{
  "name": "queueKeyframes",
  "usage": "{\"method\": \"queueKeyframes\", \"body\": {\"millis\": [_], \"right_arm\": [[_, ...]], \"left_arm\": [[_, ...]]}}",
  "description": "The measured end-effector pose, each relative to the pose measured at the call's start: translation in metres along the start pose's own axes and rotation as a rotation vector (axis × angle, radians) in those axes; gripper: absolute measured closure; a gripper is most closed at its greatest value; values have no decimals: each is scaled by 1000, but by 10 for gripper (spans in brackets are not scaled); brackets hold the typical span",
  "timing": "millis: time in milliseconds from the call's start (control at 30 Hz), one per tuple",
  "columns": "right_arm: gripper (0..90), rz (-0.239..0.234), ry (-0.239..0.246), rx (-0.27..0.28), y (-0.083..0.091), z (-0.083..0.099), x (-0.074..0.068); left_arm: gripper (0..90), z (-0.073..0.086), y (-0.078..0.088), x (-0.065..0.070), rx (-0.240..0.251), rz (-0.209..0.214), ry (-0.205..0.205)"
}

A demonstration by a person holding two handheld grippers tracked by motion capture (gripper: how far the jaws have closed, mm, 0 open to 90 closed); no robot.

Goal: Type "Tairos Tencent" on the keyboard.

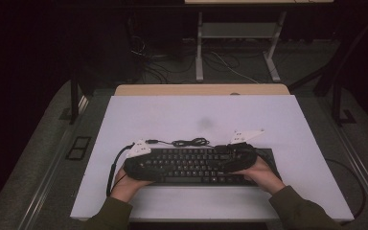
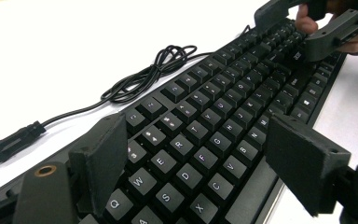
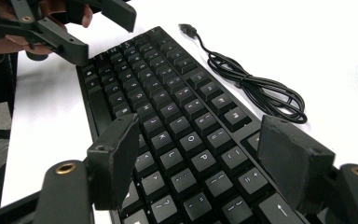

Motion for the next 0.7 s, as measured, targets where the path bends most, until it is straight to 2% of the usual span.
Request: {"method": "queueKeyframes", "body": {"millis": [500, 700], "right_arm": [[283, -13, -9, 11, -13, -15, 1], [283, -14, -5, 7, -21, -18, 2]], "left_arm": [[235, 11, 9, -4, -3, -21, 6], [248, 15, 10, -5, -22, -22, -4]]}}
Point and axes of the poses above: each handheld gripper's, and its own axes: y roughly backward along the jaws, z roughly out of its underside, x roughly to its right, the point moved 7 cm from there along -y, roughly forward along the jaws, and after that the axes turned 5 degrees about -x, right-handed, at the moved point
